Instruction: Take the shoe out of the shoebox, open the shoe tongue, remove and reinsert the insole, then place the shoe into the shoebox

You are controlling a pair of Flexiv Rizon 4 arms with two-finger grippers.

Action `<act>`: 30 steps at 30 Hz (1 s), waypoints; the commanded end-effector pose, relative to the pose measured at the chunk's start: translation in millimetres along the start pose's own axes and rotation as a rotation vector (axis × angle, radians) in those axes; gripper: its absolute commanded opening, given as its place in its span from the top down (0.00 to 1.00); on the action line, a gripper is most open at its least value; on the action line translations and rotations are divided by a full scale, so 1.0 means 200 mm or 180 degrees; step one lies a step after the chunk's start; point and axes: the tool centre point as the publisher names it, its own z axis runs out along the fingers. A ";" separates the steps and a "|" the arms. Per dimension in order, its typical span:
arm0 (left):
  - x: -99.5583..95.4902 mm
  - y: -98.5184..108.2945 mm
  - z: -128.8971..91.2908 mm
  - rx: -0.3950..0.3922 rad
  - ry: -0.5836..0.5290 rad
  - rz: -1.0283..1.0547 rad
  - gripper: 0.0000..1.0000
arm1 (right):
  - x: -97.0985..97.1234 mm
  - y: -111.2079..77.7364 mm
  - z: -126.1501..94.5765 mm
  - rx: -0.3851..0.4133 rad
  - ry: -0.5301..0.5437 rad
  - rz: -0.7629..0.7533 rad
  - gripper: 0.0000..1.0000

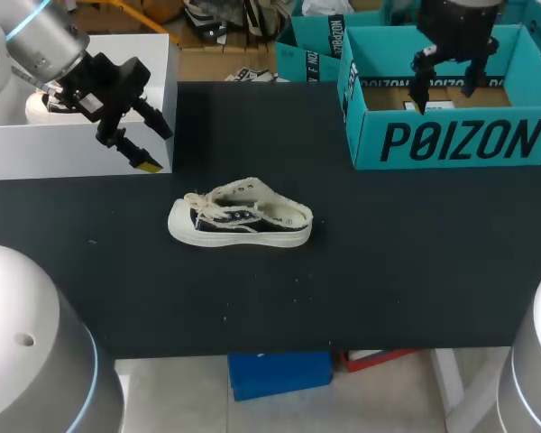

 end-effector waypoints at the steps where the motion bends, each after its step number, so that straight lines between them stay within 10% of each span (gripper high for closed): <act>1: 0.00 0.00 0.00 0.0003 -0.0011 0.0007 0.00 | 0.16 -0.14 0.04 -0.0990 -0.0140 -0.1360 0.00; 18: 0.00 0.00 0.00 0.0003 -0.0011 0.0007 0.00 | 0.26 -0.20 0.05 -0.1050 -0.0083 -0.1718 0.00; 30: 0.00 0.00 0.00 0.0003 -0.0011 0.0007 0.00 | 0.51 -0.18 0.22 -0.2133 0.0716 -0.2242 0.00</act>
